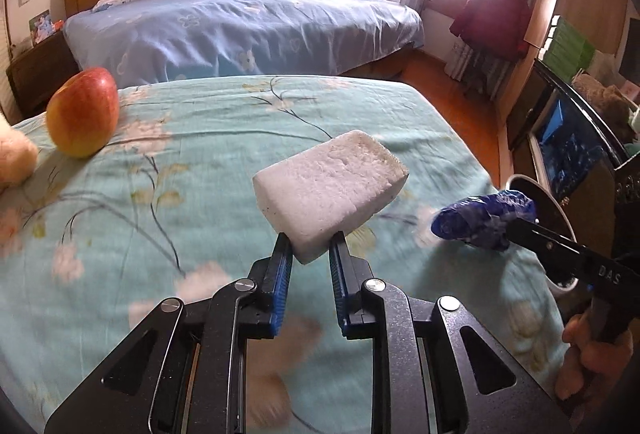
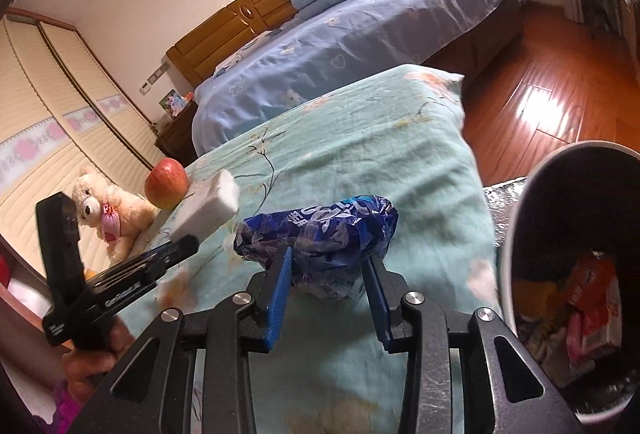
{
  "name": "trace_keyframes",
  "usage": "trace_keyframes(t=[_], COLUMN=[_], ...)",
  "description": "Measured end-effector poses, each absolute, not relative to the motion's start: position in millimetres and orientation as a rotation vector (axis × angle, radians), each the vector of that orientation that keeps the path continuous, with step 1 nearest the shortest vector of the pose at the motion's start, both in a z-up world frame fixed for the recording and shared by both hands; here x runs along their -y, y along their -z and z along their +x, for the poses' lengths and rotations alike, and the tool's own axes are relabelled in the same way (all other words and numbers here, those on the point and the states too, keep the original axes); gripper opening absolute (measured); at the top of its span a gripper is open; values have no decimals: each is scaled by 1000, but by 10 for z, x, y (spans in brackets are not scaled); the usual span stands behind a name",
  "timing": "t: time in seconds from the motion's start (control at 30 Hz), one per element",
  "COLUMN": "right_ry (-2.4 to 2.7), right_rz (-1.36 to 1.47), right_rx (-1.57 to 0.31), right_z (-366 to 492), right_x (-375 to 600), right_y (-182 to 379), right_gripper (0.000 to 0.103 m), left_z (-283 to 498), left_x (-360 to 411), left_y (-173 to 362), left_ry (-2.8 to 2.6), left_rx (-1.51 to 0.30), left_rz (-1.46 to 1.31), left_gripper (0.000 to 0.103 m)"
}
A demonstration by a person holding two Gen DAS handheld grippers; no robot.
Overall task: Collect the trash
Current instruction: 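Carry the white foam block and blue plastic bag over the bin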
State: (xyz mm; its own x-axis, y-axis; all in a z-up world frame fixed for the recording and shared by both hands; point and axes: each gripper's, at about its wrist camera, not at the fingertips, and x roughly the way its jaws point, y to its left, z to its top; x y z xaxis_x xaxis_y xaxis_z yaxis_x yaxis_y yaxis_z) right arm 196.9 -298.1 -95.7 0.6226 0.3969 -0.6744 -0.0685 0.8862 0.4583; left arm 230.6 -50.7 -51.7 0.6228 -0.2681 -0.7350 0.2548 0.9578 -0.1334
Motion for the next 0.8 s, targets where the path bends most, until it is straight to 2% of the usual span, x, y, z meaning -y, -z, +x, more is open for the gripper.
trace_keyframes(t=[0.23, 0.27, 0.8], right_ry=[-258, -257, -231], right_rz=[414, 413, 407], right_rx=[-836, -834, -809], right_z=[1683, 1652, 1324], right_x=[3058, 3063, 3172], right_y=[892, 884, 844], right_gripper=[35, 30, 27], left_z=[1935, 1901, 1585], left_x=[698, 718, 889], left_y=[455, 454, 415], left_ry=[321, 325, 369], left_rx=[-832, -832, -823], left_rz=[28, 28, 48], left_gripper=[18, 18, 18])
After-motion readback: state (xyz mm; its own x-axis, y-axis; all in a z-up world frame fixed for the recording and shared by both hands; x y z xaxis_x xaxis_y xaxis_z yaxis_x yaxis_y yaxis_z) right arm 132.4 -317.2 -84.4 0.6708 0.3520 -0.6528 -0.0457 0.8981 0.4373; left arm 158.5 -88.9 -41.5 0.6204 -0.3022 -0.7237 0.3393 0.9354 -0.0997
